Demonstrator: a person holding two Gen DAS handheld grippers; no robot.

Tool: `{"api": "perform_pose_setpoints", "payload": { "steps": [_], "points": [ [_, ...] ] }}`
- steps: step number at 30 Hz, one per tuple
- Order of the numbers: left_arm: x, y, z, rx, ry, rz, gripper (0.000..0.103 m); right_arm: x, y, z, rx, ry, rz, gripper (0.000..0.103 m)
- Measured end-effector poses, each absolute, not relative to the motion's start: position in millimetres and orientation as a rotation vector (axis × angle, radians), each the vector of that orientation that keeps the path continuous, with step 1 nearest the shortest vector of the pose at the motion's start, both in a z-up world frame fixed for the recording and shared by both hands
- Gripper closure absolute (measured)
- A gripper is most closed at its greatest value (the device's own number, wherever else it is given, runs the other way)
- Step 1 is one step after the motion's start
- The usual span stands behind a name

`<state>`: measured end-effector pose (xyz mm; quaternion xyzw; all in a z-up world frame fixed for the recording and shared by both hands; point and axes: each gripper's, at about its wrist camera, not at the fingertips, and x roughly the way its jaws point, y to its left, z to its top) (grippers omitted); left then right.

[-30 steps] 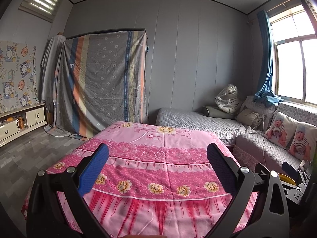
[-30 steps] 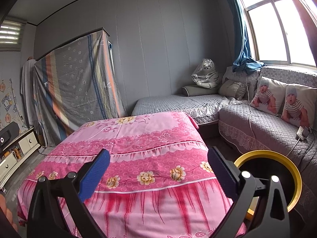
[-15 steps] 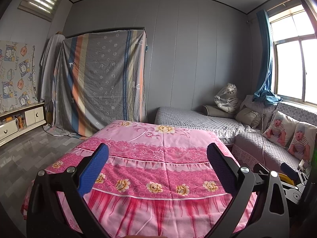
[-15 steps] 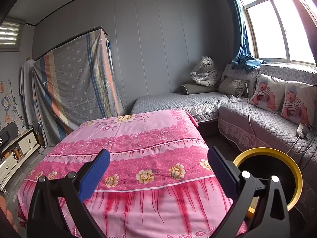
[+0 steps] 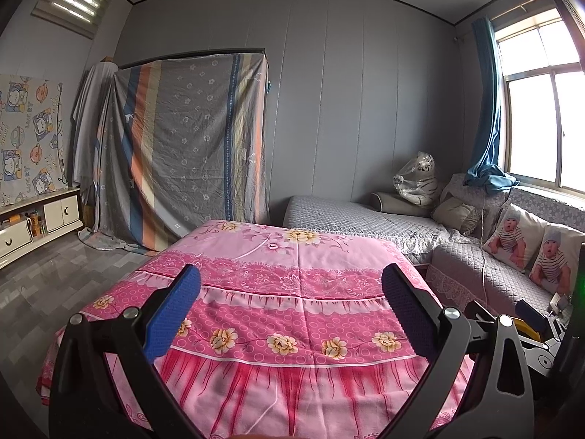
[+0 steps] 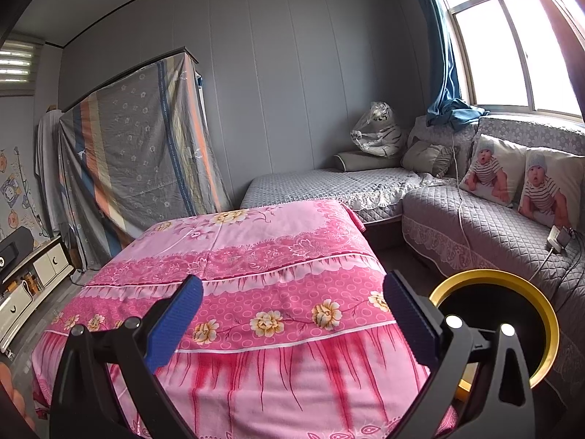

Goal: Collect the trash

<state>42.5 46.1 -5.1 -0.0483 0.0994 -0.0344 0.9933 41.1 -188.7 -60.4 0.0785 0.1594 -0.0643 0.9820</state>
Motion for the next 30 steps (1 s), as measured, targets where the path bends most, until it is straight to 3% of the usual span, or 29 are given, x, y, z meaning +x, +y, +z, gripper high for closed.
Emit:
{"api": "perform_pose_setpoints", "payload": {
  "steps": [30],
  "points": [
    [45.6,49.5,-5.3,-0.094,0.201,-0.091,0.008,39.4,-187.9,-63.7,0.164,0.327,-0.134,0.008]
  ]
}}
